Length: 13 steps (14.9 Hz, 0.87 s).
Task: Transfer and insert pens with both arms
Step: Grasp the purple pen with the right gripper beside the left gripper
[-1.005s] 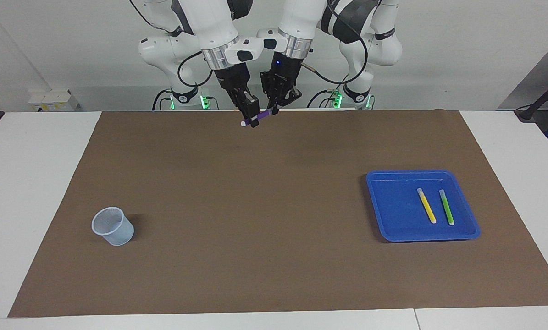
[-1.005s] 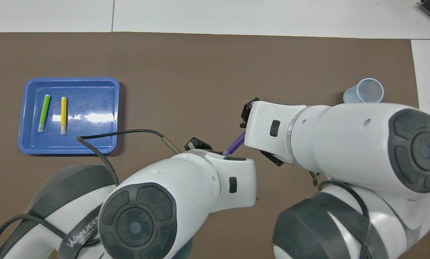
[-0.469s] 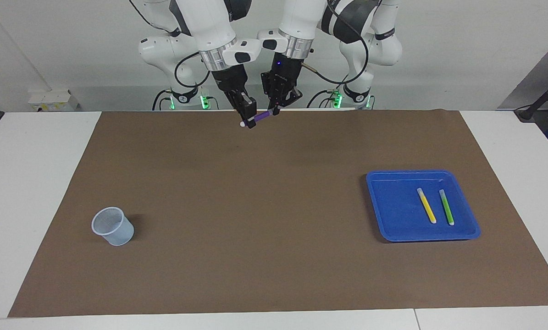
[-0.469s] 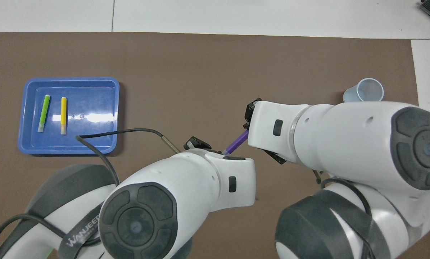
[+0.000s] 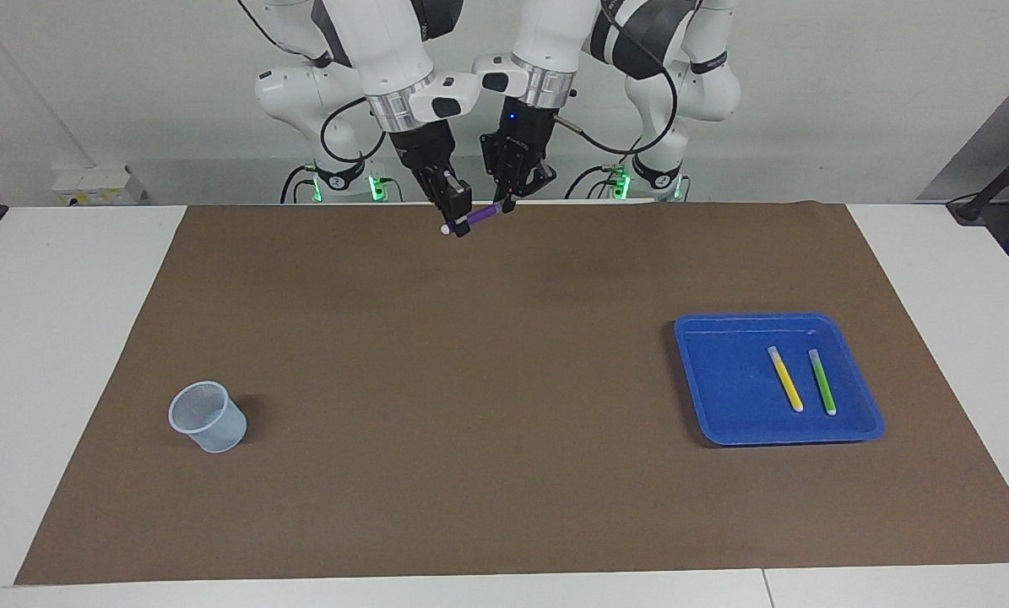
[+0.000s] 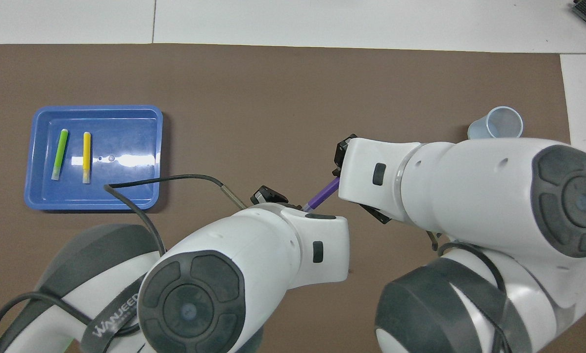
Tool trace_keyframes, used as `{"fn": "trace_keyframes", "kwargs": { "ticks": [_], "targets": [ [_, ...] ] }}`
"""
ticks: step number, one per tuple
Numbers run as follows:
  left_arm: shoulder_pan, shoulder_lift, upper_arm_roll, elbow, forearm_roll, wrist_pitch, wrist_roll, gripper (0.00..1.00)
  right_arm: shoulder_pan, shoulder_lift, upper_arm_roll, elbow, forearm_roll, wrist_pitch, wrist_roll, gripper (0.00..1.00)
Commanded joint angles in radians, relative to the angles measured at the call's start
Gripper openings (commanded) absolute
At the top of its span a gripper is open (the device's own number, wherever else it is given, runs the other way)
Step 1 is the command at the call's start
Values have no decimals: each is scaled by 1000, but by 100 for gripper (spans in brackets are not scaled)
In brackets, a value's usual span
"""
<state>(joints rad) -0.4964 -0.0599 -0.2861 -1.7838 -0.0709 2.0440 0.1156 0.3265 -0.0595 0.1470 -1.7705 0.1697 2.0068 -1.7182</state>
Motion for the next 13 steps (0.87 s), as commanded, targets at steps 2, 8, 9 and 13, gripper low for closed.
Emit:
{"fn": "trace_keyframes", "kwargs": {
  "ticks": [2,8,9,13],
  "targets": [
    [-14,11,8,20,14,-19,-31,0,-21,-22,3,-23,-10,13,31,0],
    [-14,14,7,21,14,-10,-48,48,-23,-19,3,-20,-10,14,32,0],
    [-13,14,8,21,14,-8,-51,64,-23,-19,3,-20,-10,13,32,0],
    [-5,14,8,20,14,-8,-51,100,-24,-19,3,-18,-10,13,32,0]
  ]
}}
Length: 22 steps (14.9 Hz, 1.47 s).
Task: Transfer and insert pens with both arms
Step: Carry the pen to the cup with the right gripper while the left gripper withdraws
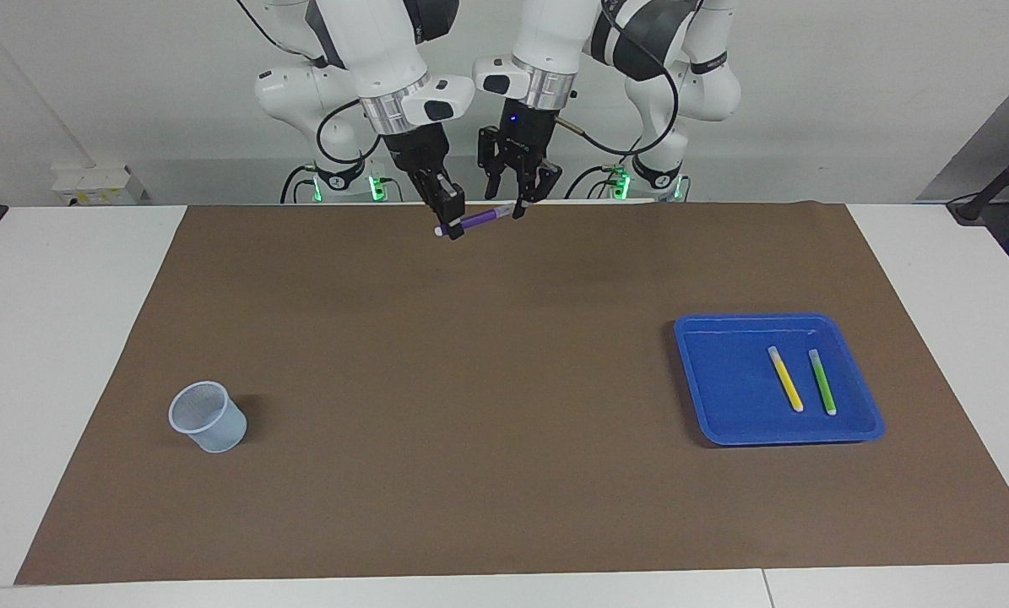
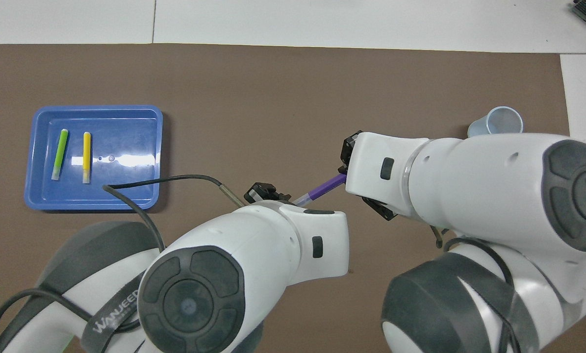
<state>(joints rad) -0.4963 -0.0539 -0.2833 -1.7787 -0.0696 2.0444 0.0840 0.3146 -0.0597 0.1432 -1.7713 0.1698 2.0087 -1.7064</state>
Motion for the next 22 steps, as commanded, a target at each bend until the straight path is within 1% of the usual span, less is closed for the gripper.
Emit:
{"fn": "trace_keyframes", "kwargs": {
  "ticks": [1,4,6,10,11,14,16,20,22],
  "targets": [
    [-2,8,7,15,13,-13,-18,100,-15,-19,6,-17,-10,10,21,0],
    [7,-3,16,9,13,-23,-18,100,-52,-19,6,-19,-10,4,13,0],
    [47,-9,16,7,11,-52,-21,100,-97,-19,6,-19,-13,-13,4,0],
    [119,-21,18,7,10,-96,-21,100,-242,-12,6,-22,-68,-37,4,0],
    [146,-27,18,8,8,-111,-21,100,-284,-12,7,-22,-90,-53,7,0],
    [243,-34,19,7,8,-162,-17,100,-425,-12,6,-26,-101,-88,20,0],
    [309,-40,21,8,8,-187,-20,100,-479,-14,6,-31,-157,-97,59,0],
    [448,-47,21,-7,8,-208,-20,100,-497,-11,6,-48,-326,-99,174,0],
    [511,-52,21,-8,8,-233,-23,100,-496,17,7,-50,-377,-100,194,0]
  ]
}}
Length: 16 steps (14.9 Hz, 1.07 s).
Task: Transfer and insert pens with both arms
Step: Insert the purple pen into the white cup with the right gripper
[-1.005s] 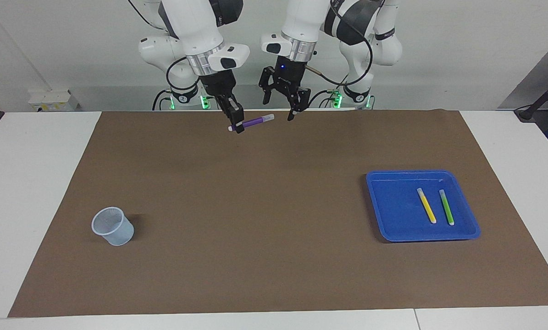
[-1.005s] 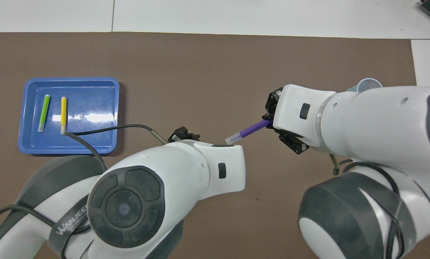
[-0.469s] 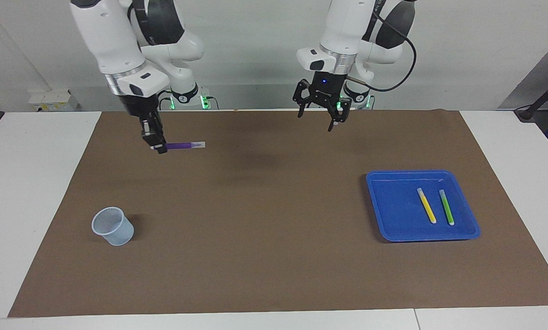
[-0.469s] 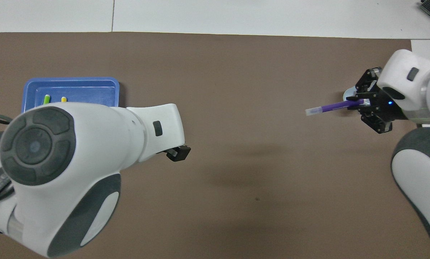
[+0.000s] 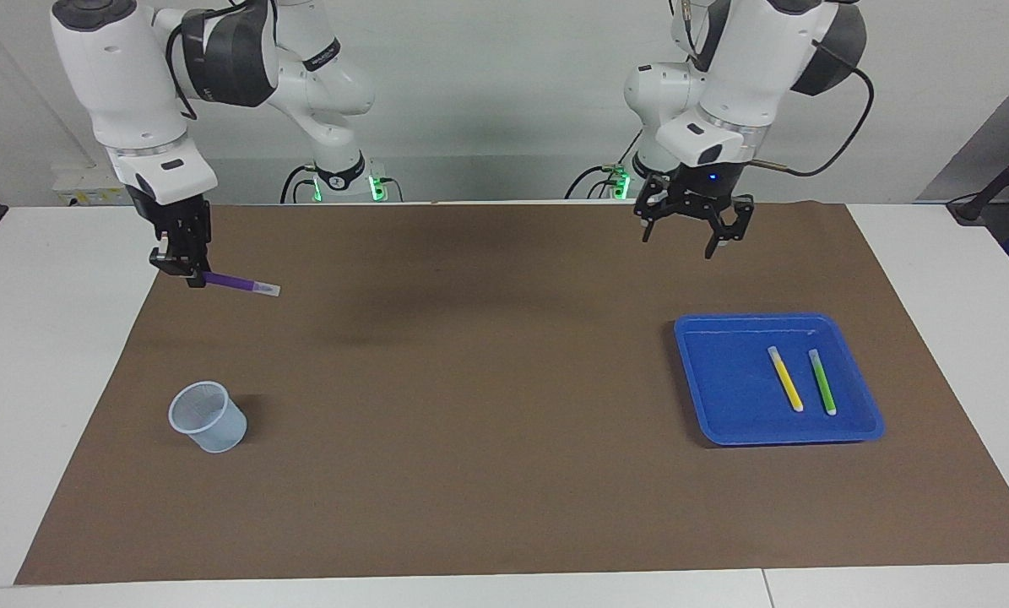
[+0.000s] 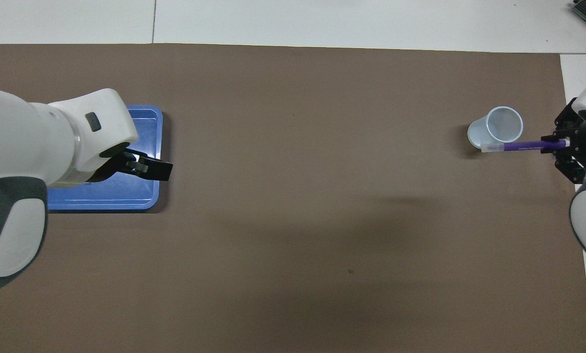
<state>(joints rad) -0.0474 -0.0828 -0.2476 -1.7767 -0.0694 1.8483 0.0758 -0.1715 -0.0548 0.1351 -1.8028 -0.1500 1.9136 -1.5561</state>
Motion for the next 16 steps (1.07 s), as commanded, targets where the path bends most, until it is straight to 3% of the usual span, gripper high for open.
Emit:
{"fn": "trace_keyframes", "kwargs": {
  "ticks": [1,7,10,13,16],
  "targets": [
    [92,-23,-13,-10,8,-46,-14,100,-11,33,15,-17,-80,-5,68,0],
    [287,-28,-15,-15,10,-57,-10,100,-29,136,11,-1,-176,-21,264,0],
    [322,-52,-13,-55,10,-52,-13,100,-31,180,11,54,-261,-48,323,0],
    [351,-69,-13,-93,10,-38,-10,100,-23,210,18,91,-434,-53,311,0],
    [371,-80,-15,-147,11,57,-4,100,-20,228,18,86,-511,-3,284,0]
  ]
}}
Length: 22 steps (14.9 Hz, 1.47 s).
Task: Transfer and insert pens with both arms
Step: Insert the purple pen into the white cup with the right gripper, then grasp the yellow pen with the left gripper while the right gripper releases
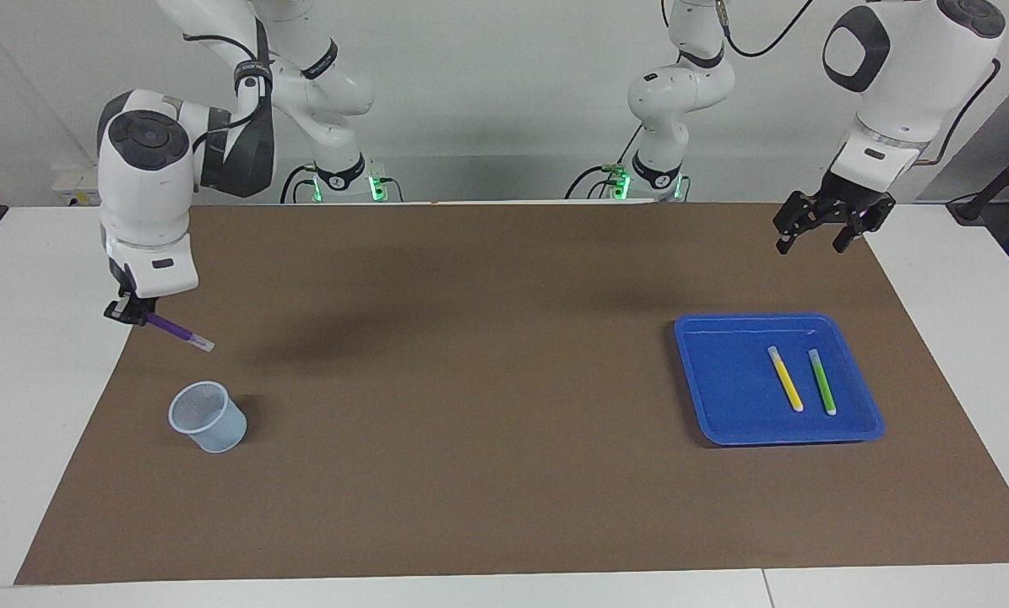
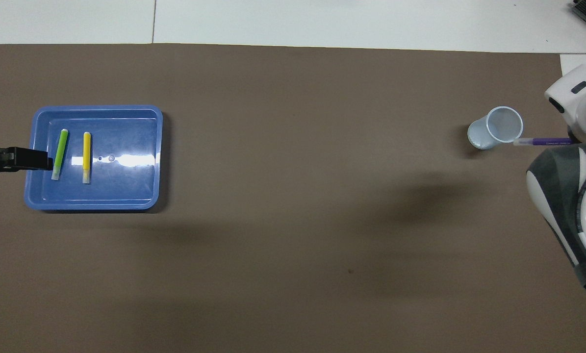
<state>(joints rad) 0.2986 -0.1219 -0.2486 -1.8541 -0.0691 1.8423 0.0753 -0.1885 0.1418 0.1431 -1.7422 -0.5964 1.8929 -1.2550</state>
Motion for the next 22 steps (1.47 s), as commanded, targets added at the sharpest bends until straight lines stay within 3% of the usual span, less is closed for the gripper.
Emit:
{"fn": "trace_keyframes", "kwargs": {
  "ticks": [1,5,10,18,22],
  "targets": [
    [27,-33,-14,-65,12,63,-3,100,-3,47,9,21,-85,52,-17,0],
    [50,24,-12,-31,22,58,0,100,-17,90,9,21,-152,158,-15,0],
    [56,146,-14,10,64,98,4,100,-48,134,7,21,-172,257,-4,0],
    [65,315,-14,18,97,250,8,100,-49,182,7,20,-174,305,55,0],
    [57,427,-14,98,146,248,4,100,-48,199,7,16,-174,314,95,0]
  ]
}}
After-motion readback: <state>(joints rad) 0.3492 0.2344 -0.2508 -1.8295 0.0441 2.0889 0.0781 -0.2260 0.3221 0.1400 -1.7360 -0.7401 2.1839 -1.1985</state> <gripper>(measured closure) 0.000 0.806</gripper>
